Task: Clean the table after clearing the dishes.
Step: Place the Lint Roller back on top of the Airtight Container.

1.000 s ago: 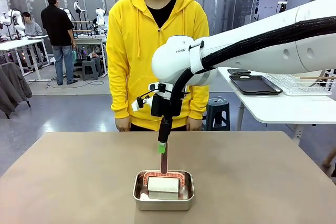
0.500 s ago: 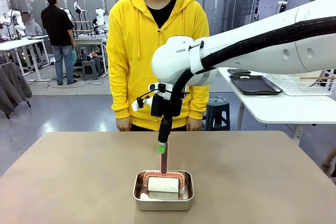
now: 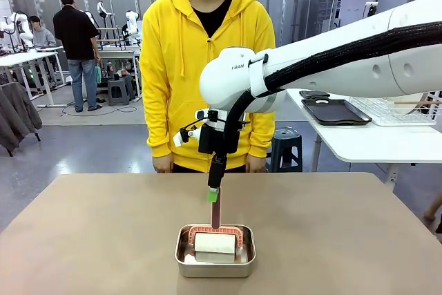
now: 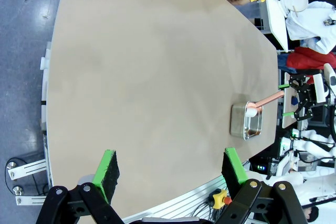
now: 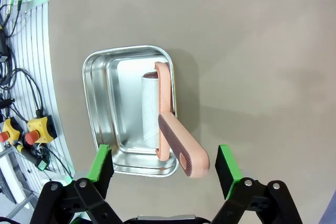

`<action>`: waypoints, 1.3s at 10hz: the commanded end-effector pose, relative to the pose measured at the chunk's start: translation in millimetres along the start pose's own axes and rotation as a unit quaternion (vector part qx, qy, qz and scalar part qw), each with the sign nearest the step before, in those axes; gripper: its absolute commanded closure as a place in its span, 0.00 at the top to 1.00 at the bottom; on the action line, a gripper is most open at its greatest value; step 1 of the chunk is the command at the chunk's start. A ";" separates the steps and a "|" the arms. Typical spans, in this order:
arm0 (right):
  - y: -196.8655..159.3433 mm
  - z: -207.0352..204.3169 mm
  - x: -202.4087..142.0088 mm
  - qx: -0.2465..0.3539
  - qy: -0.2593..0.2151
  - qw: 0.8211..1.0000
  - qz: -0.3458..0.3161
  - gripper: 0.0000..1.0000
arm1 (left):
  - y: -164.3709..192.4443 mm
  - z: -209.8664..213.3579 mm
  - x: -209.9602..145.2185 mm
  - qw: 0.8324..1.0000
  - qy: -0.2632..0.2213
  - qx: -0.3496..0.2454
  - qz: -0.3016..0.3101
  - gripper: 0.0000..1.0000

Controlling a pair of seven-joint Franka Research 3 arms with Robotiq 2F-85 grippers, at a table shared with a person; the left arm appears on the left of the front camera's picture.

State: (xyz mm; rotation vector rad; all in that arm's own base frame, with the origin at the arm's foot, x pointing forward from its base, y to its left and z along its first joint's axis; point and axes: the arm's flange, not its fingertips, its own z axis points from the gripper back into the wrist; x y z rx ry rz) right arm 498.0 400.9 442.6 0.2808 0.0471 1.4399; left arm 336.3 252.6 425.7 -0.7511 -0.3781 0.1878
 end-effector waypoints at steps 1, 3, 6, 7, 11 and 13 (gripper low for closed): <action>0.0 0.0 0.0 0.000 0.000 1.000 0.000 0.98 | -0.9 2.2 -1.4 1.000 0.000 -0.003 0.000 1.00; 13.8 23.2 -12.0 0.002 -0.016 0.998 -0.054 0.98 | -0.9 2.2 -1.4 1.000 0.000 -0.003 0.000 1.00; 14.0 53.4 -52.7 0.001 -0.082 0.984 -0.161 0.98 | -0.9 2.2 -1.4 1.000 0.000 -0.003 0.000 1.00; 9.8 65.4 -72.8 0.018 -0.132 0.970 -0.202 0.98 | -0.9 2.2 -1.4 1.000 0.000 -0.003 0.000 1.00; -1.4 102.5 -212.3 0.132 -0.326 0.883 -0.312 0.98 | -0.9 2.2 -1.4 1.000 0.000 -0.003 0.000 1.00; -6.4 99.2 -291.8 0.133 -0.392 0.832 -0.370 0.98 | -0.9 2.2 -1.4 1.000 0.000 -0.003 0.000 1.00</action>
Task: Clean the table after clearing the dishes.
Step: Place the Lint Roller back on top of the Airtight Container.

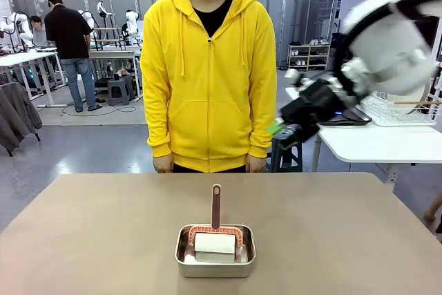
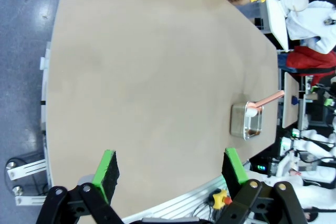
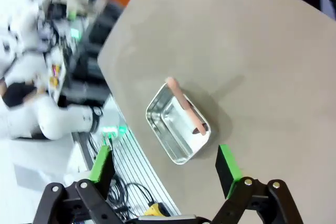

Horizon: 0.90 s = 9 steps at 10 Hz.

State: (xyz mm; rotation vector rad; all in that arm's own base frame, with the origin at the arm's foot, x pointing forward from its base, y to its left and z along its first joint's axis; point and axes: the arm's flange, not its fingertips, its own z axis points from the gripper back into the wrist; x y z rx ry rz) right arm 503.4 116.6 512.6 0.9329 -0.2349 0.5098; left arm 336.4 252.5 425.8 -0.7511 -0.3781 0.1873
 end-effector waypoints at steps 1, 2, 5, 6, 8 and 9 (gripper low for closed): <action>-37.5 37.4 -51.8 0.015 -0.063 0.996 -0.054 0.98 | -0.7 2.3 -1.5 1.000 0.000 -0.003 0.001 1.00; -75.4 77.2 -84.0 0.010 -0.083 0.991 -0.109 0.98 | -0.7 2.3 -1.5 1.000 0.000 -0.003 0.001 1.00; -123.6 160.2 -158.3 0.025 -0.158 0.972 -0.171 0.98 | -0.7 2.3 -1.5 1.000 0.000 -0.003 0.001 1.00; -133.8 182.8 -187.8 0.015 -0.191 0.961 -0.200 0.98 | -0.7 2.3 -1.5 1.000 0.000 -0.003 0.001 1.00; -143.6 208.6 -234.9 0.026 -0.243 0.940 -0.237 0.98 | -0.7 2.3 -1.5 1.000 0.000 -0.003 0.001 1.00; -149.2 214.8 -253.6 0.049 -0.271 0.930 -0.243 0.98 | -0.7 2.3 -1.5 1.000 0.000 -0.003 0.001 1.00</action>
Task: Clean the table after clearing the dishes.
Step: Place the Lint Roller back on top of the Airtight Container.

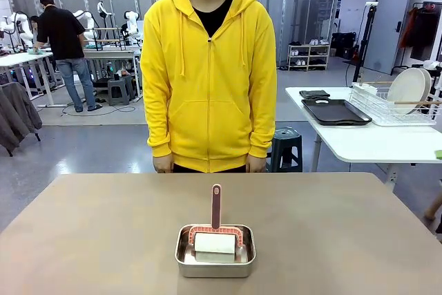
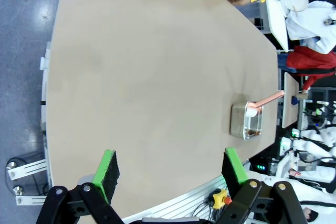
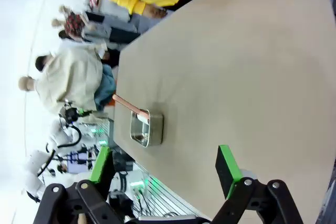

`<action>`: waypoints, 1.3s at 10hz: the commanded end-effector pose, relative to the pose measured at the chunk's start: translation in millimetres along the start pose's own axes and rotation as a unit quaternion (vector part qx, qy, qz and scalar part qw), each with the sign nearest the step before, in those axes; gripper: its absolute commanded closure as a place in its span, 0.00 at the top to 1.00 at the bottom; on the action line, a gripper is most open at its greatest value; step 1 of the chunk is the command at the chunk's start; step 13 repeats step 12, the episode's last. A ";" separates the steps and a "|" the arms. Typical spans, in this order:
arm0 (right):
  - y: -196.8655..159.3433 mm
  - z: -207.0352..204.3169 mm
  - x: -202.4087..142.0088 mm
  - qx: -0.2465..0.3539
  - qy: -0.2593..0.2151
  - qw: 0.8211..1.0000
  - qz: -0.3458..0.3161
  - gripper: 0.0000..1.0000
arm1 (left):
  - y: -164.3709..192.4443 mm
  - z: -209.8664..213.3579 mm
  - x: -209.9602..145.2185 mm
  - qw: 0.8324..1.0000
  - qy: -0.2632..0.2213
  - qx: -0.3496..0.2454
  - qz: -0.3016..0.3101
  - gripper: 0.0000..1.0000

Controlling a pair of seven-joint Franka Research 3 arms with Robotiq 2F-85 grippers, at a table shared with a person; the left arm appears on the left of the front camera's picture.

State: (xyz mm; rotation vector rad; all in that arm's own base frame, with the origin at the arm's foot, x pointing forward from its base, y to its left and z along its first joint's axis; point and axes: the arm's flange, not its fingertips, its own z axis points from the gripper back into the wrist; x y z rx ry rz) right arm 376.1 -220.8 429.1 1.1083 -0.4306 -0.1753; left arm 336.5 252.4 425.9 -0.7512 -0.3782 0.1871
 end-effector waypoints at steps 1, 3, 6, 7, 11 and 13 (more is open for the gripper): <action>-1.9 -0.2 -13.3 0.044 -0.036 0.998 -0.011 0.98 | -0.7 2.3 -1.5 1.000 0.000 -0.003 0.001 1.00; -7.5 7.6 -8.1 0.015 -0.018 1.000 -0.014 0.98 | -0.7 2.3 -1.5 1.000 0.000 -0.003 0.001 1.00; -7.5 7.6 -8.1 0.015 -0.018 1.000 -0.014 0.98 | -0.7 2.3 -1.5 1.000 0.000 -0.003 0.001 1.00; -7.5 7.6 -8.1 0.015 -0.018 1.000 -0.014 0.98 | -0.7 2.3 -1.5 1.000 0.000 -0.003 0.001 1.00; -7.5 7.6 -8.1 0.015 -0.018 1.000 -0.014 0.98 | -0.7 2.3 -1.5 1.000 0.000 -0.003 0.001 1.00; -7.5 7.6 -8.1 0.015 -0.018 1.000 -0.014 0.98 | -0.7 2.3 -1.5 1.000 0.000 -0.003 0.001 1.00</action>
